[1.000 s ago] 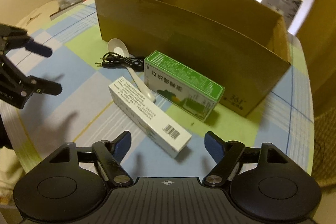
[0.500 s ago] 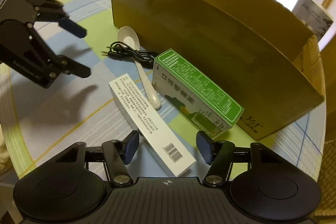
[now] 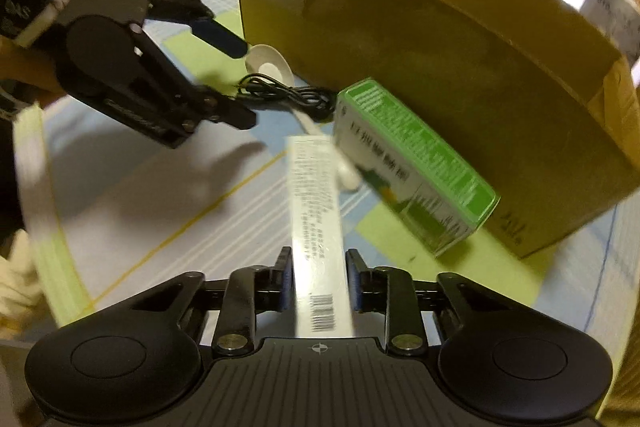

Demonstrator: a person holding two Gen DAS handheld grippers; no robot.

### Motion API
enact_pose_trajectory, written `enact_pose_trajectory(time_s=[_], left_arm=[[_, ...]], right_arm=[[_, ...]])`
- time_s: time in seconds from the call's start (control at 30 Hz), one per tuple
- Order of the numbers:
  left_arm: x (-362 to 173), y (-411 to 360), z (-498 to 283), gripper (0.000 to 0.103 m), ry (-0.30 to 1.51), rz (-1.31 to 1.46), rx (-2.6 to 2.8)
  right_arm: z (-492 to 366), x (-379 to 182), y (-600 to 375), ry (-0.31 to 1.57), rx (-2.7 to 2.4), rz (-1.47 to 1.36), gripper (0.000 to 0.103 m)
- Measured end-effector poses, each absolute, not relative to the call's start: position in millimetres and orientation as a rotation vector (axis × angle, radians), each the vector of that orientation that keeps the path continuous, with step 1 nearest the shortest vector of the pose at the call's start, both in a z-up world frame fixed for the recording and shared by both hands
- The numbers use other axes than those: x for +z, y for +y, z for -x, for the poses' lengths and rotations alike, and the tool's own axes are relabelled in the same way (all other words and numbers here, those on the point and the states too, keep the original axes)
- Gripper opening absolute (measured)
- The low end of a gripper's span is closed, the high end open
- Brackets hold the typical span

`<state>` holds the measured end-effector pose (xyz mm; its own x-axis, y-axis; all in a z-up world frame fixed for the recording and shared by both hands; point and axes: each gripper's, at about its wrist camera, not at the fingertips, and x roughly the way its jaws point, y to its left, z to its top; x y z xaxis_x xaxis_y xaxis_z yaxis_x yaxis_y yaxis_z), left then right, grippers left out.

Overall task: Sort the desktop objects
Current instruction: 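Grasp the black cable with the left tool while the right tool grasps the white ointment box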

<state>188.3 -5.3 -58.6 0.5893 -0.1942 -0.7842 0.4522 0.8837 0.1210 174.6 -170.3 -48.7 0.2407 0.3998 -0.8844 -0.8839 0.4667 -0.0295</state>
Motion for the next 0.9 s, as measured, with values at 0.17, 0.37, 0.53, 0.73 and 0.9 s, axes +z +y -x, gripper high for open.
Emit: enact_pose_trajectory(time_s=[0.17,0.37,0.53,0.73,0.9], left_arm=[[-61,-13,-192,0.056,0.858,-0.352,-0.406],[-65,-22,-199,0.036,0.874,-0.383,-0.414],[-63,-25,-197,0.011,0.898,-0.370,-0.392],[-59,-23,-164,0.004,0.942,-0.300,-0.371],[-57,-14,-125,0.004,0.968,-0.206,-0.342]], right_arm=[[-175,-47,-191,1.016,0.894,0.480,0.023],[-171,-46,-210,1.044,0.833,0.378,0.023],[-172,-46,-221,1.071,0.800,0.280,0.023],[-168,-45,-231,1.103,0.774,0.155,0.023],[-166,-46,-244,1.119,0.737,0.074,0.023]])
